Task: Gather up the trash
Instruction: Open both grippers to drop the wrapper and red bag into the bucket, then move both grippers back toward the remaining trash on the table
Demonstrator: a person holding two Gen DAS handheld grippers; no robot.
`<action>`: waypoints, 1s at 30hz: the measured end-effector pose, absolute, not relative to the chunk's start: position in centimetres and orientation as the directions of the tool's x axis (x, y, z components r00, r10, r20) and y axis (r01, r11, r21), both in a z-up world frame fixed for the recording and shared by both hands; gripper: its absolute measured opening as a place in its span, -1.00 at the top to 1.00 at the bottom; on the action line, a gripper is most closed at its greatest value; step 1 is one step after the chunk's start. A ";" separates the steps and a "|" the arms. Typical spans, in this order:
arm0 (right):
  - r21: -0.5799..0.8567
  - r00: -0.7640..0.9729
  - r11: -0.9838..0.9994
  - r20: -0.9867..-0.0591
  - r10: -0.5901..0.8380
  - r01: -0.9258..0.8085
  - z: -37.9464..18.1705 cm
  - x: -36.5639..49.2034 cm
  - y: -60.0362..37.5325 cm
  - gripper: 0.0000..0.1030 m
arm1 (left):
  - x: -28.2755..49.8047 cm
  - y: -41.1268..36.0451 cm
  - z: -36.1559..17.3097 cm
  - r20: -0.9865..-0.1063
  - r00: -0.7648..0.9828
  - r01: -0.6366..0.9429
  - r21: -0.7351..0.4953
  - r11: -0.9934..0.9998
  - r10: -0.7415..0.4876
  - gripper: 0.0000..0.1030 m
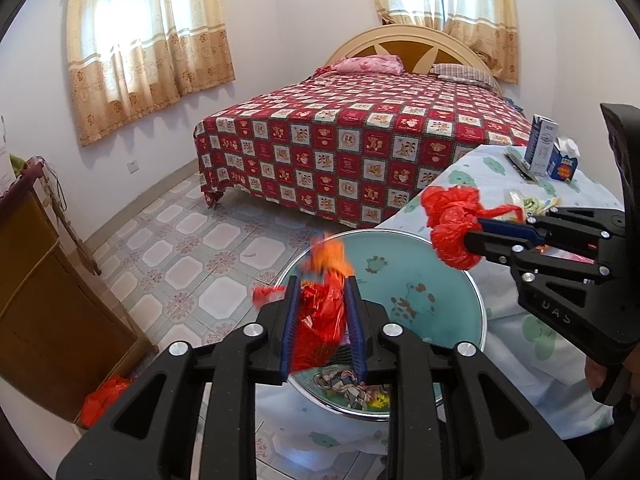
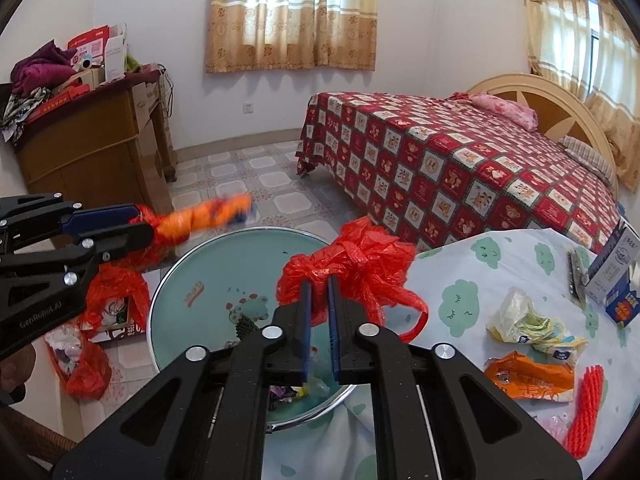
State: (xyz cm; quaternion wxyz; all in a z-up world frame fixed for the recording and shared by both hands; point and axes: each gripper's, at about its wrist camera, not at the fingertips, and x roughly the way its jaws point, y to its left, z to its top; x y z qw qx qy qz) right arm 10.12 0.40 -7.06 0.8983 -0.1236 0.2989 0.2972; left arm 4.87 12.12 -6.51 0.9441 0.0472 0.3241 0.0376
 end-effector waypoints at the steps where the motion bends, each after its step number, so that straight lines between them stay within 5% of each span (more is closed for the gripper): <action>1: -0.044 0.643 0.793 -0.612 0.459 -0.608 -7.1 10.3 0.4 0.61 | 4.9 12.0 -6.6 -0.607 0.788 -0.040 0.116 0.992 0.103 0.44; 4: -0.041 0.643 0.797 -0.617 0.453 -0.602 -7.4 10.3 0.2 0.56 | 5.0 11.6 -6.7 -0.609 0.787 -0.035 0.118 0.992 0.100 0.37; 7: -0.038 0.643 0.801 -0.620 0.450 -0.597 -7.6 10.4 -0.1 0.45 | 4.7 11.7 -6.7 -0.602 0.791 -0.047 0.120 0.992 0.110 0.04; 30: -0.037 0.650 0.808 -0.617 0.444 -0.587 -7.7 10.2 -1.0 0.27 | 5.1 13.0 -6.9 -0.616 0.779 -0.059 0.119 0.991 0.121 0.00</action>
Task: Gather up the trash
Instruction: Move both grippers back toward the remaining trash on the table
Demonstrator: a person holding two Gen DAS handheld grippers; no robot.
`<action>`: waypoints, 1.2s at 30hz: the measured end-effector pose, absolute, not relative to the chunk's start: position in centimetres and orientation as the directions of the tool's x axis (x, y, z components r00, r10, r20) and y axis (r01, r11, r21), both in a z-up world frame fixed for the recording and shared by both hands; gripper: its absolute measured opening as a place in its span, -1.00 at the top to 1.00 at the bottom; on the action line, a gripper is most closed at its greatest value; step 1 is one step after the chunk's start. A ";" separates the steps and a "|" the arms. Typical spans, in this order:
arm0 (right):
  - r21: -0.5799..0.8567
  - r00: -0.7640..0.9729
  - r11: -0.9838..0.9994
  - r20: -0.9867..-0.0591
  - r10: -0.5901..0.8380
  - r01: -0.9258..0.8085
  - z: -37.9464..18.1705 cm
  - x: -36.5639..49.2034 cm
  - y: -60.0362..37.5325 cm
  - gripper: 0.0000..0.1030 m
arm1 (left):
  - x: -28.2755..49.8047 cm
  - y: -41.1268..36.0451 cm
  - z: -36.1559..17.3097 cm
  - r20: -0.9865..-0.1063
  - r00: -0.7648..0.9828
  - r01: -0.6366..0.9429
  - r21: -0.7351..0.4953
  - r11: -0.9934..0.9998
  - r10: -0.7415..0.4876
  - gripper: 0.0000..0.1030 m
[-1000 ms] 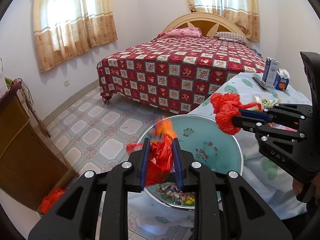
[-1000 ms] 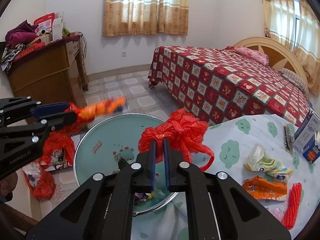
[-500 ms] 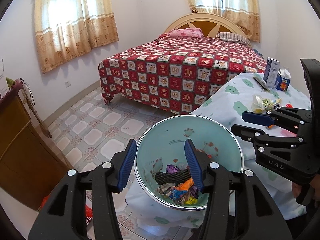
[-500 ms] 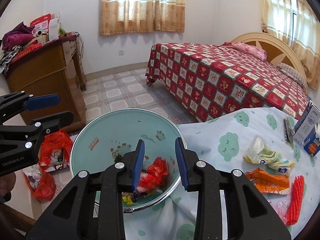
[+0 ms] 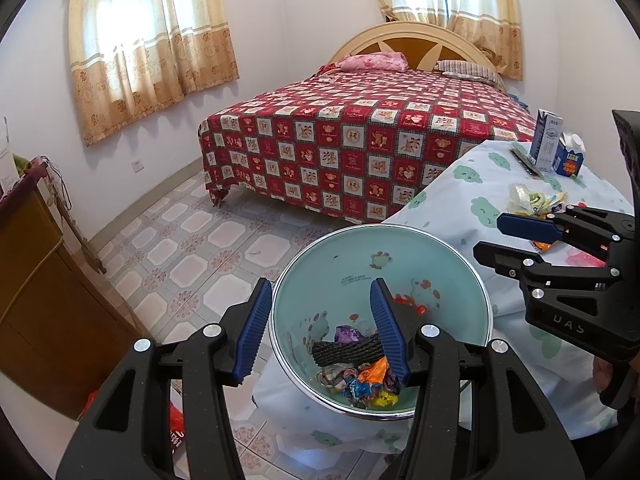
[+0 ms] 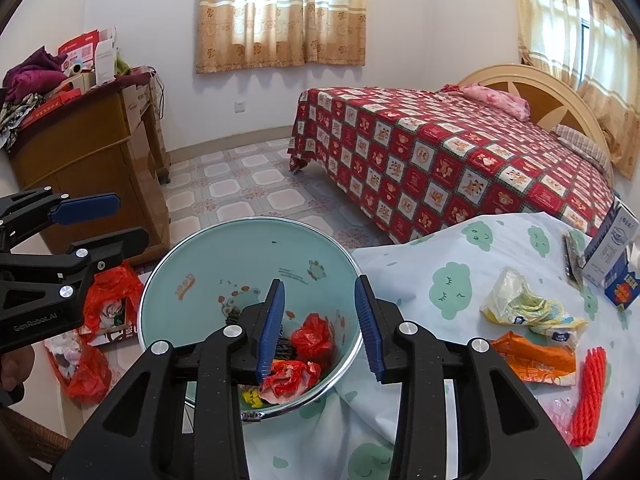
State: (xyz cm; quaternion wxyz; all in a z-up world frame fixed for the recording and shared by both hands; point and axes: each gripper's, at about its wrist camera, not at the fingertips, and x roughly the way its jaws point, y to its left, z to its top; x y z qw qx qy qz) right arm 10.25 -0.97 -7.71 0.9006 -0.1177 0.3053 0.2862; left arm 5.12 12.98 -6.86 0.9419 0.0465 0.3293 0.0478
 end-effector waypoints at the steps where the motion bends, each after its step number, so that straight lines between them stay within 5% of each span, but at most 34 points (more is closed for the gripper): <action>1: -0.039 0.650 0.808 -0.618 0.443 -0.587 -7.7 10.3 -1.0 0.27 | 5.1 13.1 -6.8 -0.616 0.778 -0.060 0.119 0.991 0.121 0.00; 23: -0.050 0.697 0.839 -0.585 0.415 -0.542 -6.1 9.0 -3.8 0.04 | 5.0 12.3 -7.2 -0.623 0.771 -0.051 0.146 0.988 0.132 -0.28; 36: -0.047 0.802 0.939 -0.536 0.265 -0.342 -4.5 5.0 -15.4 -0.16 | 4.3 4.9 -8.3 -0.656 0.753 0.092 0.180 0.979 0.050 -0.29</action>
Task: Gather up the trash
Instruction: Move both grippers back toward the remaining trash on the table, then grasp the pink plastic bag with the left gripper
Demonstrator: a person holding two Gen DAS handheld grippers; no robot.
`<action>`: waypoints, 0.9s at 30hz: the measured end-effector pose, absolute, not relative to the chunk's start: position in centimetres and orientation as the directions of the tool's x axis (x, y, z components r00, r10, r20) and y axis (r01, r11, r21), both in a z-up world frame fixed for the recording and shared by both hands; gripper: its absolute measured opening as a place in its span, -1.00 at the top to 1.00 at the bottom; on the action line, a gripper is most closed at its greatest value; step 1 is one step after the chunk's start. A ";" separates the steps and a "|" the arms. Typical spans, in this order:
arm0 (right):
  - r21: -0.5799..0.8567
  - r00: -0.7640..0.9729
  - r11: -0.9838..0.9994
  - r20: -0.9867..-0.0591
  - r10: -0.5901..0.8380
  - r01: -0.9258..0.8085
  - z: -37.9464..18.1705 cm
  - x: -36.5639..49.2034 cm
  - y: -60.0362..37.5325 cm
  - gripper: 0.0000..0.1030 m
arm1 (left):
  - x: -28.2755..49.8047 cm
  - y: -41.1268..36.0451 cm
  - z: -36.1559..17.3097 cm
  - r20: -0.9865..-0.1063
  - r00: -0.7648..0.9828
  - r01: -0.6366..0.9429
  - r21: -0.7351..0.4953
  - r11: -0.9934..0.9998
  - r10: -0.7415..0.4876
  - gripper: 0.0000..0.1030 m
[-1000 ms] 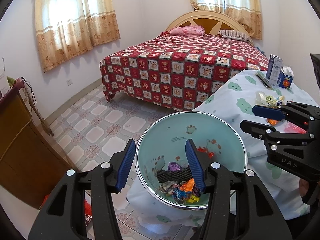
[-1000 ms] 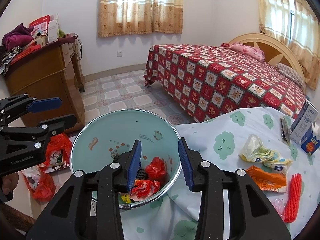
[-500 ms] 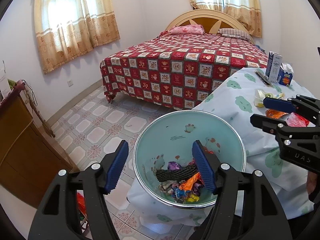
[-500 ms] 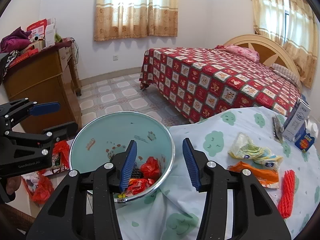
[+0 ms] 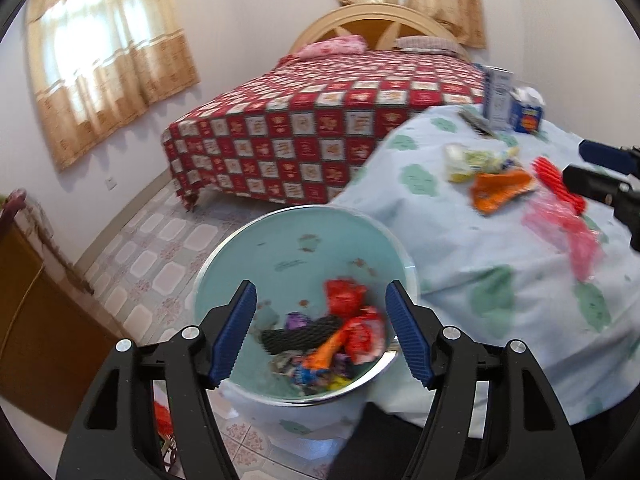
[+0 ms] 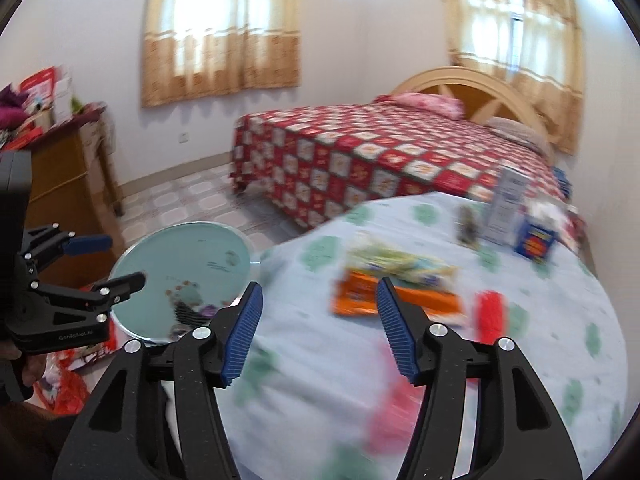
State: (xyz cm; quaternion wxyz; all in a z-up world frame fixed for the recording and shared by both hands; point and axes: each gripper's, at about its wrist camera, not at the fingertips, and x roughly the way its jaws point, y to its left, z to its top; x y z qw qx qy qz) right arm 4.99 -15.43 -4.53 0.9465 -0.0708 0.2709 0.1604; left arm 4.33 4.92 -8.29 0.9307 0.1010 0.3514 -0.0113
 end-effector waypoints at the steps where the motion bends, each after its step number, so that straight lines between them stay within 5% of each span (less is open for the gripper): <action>1: -0.037 0.815 0.954 -0.530 0.234 -0.298 -4.5 4.5 -17.6 -0.16 | 4.2 3.8 -8.2 -0.655 0.754 0.110 0.184 0.977 0.039 -0.30; 14: 0.015 0.834 1.000 -0.551 -0.014 0.026 -8.3 1.3 -32.1 -0.33 | 5.1 -10.3 -6.4 -0.638 0.760 0.265 0.134 0.955 -0.122 -0.33; 22: 0.084 0.838 0.992 -0.544 -0.030 0.090 -10.3 -0.2 -36.5 -0.36 | 6.0 -17.3 -9.3 -0.701 0.693 0.354 0.130 0.926 -0.167 -0.30; 24: 0.092 0.837 0.992 -0.548 -0.019 0.083 -10.6 -0.1 -36.5 -0.36 | 6.2 -17.6 -10.5 -0.728 0.666 0.364 0.128 0.923 -0.162 -0.06; 25: 0.097 0.836 0.992 -0.548 -0.012 0.078 -10.7 0.0 -36.5 -0.36 | 6.4 -17.6 -11.0 -0.744 0.646 0.374 0.112 0.921 -0.172 0.30; 27: 0.111 0.837 0.992 -0.547 0.010 0.061 -10.7 0.3 -36.3 -0.36 | 6.4 -17.3 -11.3 -0.754 0.629 0.386 0.092 0.918 -0.189 0.43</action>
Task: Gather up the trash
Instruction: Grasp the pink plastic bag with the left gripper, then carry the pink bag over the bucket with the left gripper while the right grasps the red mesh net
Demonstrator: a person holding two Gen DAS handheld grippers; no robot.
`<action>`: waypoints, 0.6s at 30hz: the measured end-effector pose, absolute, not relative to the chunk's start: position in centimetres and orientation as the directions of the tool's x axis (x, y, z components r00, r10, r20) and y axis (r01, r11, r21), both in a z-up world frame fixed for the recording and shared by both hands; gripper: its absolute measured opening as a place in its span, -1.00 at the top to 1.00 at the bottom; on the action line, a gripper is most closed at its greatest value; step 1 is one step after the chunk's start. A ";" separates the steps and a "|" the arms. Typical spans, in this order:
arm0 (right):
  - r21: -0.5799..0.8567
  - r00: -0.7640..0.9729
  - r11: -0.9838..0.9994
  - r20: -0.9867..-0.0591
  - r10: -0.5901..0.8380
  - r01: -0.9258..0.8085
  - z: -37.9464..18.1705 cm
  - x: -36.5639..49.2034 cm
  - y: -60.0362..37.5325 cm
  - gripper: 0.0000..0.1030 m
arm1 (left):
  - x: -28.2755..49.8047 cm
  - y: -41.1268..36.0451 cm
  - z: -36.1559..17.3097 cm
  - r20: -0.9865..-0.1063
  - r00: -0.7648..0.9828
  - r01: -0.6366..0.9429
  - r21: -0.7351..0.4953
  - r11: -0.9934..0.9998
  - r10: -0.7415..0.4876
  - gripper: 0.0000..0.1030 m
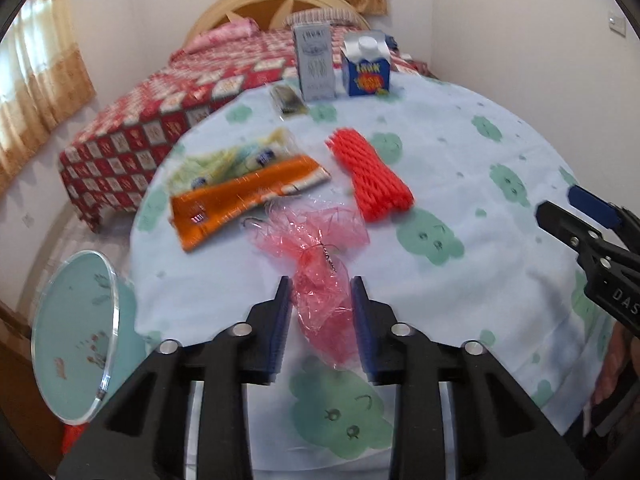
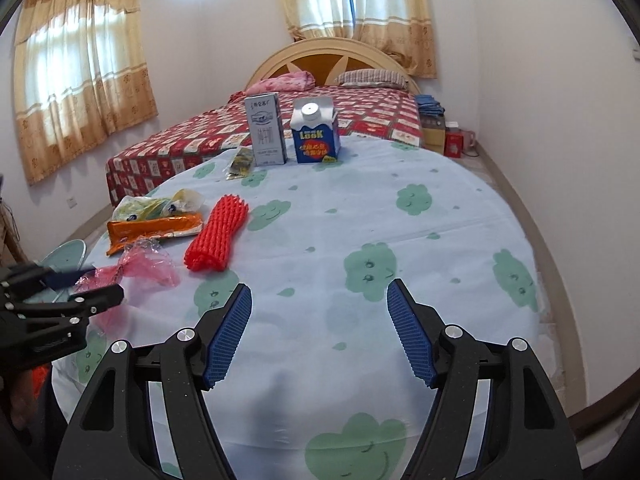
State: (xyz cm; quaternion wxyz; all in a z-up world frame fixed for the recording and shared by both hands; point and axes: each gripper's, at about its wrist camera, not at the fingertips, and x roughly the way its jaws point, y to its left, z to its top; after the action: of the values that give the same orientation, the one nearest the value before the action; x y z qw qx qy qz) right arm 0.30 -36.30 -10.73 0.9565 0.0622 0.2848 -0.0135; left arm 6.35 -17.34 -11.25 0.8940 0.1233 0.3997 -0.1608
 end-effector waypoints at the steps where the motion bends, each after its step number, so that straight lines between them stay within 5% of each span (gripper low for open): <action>1: 0.110 0.838 0.992 -0.546 0.014 0.055 -10.7 0.4 -36.0 -0.35 | 6.2 -17.2 -11.0 -0.747 0.637 0.387 0.100 0.916 -0.188 0.46; 6: 0.102 0.836 0.995 -0.547 0.043 0.016 -9.6 1.7 -34.5 -0.06 | 5.3 -15.7 -8.4 -0.698 0.684 0.388 0.103 0.916 -0.211 0.50; 18: 0.079 0.741 0.995 -0.664 0.101 -0.064 -9.5 10.8 -28.0 0.09 | 5.9 -4.7 -5.1 -0.627 0.776 0.210 0.162 0.964 -0.064 0.49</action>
State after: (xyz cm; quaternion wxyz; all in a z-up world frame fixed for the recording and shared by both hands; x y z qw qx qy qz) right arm 10.82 -28.04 -9.49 0.9326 0.0256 0.3572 0.0442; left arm 5.95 -4.69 -5.05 0.9357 0.1120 0.3263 -0.0734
